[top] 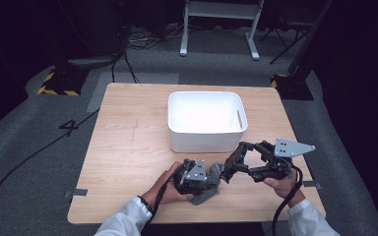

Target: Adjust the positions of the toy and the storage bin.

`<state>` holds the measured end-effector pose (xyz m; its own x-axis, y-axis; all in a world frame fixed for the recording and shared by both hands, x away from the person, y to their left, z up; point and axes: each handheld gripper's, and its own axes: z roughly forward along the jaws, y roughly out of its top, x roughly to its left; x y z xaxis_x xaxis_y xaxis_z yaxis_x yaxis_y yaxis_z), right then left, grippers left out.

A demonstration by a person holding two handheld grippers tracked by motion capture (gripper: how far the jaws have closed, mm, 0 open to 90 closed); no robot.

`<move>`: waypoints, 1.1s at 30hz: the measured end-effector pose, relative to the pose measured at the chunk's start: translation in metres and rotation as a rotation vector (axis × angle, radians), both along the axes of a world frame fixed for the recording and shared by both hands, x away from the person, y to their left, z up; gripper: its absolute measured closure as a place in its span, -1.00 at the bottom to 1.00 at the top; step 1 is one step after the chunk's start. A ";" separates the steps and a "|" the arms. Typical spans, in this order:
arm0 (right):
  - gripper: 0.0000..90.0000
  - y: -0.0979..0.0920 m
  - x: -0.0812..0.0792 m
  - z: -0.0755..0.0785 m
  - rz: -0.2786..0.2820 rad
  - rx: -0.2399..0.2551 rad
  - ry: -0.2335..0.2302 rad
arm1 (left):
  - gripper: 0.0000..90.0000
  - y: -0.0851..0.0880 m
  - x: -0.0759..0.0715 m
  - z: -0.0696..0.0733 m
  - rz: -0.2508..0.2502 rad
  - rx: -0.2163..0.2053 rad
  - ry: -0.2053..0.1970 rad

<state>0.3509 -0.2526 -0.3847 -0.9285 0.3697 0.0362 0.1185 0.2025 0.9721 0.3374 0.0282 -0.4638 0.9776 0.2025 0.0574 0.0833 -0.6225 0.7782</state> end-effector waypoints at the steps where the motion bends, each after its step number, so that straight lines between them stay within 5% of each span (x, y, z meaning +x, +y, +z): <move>1: -0.41 0.000 0.001 0.000 -0.005 -0.002 0.002 | 0.53 0.001 -0.001 0.001 0.005 -0.003 -0.003; 3: -0.41 0.000 0.002 0.000 -0.007 0.008 0.010 | 0.53 0.005 -0.003 0.005 0.019 -0.018 -0.025; 10: -0.41 0.008 0.002 -0.002 0.007 -0.013 0.008 | 0.52 0.015 -0.012 0.036 0.038 -0.227 -0.047; 16: -0.41 0.013 0.003 -0.003 0.002 -0.027 0.009 | 0.52 0.013 -0.013 0.031 0.045 -0.223 -0.021; 23: -0.41 0.008 0.004 -0.002 -0.024 -0.016 0.011 | 0.52 0.006 -0.018 0.019 -0.008 -0.094 -0.033; 29: -0.41 0.003 0.006 0.000 -0.053 0.001 0.014 | 0.53 -0.004 -0.012 0.002 0.055 0.096 -0.063; 33: -0.41 0.002 0.007 0.001 -0.073 0.007 0.021 | 0.53 -0.001 -0.010 0.003 0.049 0.070 -0.055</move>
<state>0.3579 -0.2504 -0.3842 -0.8982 0.4358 0.0579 0.1528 0.1859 0.9706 0.3273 0.0277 -0.4613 0.9616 0.2434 0.1268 0.0729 -0.6720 0.7369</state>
